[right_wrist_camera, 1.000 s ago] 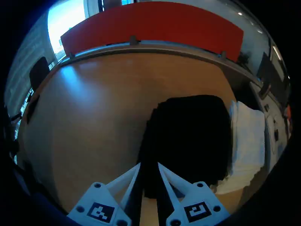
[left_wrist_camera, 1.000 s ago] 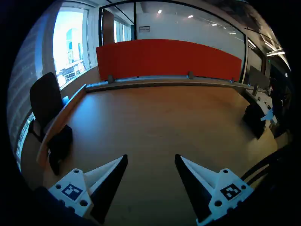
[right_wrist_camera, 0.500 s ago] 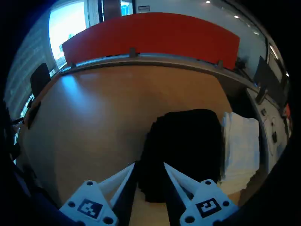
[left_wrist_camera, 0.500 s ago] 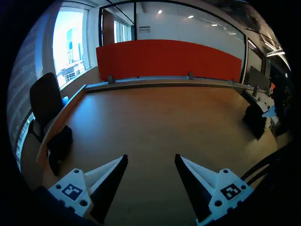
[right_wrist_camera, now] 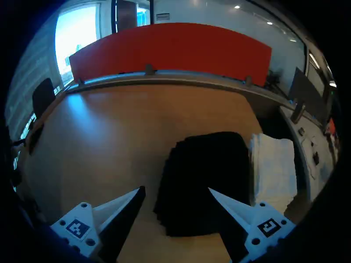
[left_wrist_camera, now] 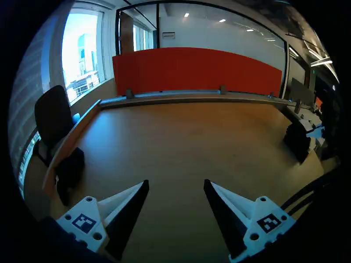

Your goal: Fold towel

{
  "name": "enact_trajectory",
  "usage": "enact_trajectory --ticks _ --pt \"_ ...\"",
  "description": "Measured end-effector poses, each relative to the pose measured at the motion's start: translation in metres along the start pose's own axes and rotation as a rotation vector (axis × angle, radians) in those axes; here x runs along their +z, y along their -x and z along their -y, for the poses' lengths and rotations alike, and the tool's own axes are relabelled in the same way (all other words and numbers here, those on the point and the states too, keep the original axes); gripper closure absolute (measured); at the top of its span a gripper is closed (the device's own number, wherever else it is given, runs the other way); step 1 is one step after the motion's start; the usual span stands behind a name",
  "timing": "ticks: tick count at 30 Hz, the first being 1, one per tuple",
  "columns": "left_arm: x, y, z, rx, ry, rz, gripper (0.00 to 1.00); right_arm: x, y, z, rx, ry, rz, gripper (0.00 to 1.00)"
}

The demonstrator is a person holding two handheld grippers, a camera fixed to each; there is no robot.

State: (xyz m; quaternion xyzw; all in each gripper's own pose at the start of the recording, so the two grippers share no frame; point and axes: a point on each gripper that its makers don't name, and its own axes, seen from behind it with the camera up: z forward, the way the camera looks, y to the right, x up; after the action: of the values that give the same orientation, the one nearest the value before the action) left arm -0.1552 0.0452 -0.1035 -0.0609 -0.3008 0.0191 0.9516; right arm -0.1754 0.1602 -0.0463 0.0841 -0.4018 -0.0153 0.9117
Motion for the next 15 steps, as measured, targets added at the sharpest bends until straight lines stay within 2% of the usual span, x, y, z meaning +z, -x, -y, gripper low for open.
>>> enact_trajectory --ticks 8,15 --pt "0.003 -0.006 0.001 0.000 0.005 -0.009 0.07 -0.007 -0.015 -0.003 0.041 0.037 -0.085 0.00" --pt "0.007 -0.015 0.004 -0.001 0.003 -0.027 0.07 -0.019 -0.044 0.001 0.085 0.052 -0.238 0.00"
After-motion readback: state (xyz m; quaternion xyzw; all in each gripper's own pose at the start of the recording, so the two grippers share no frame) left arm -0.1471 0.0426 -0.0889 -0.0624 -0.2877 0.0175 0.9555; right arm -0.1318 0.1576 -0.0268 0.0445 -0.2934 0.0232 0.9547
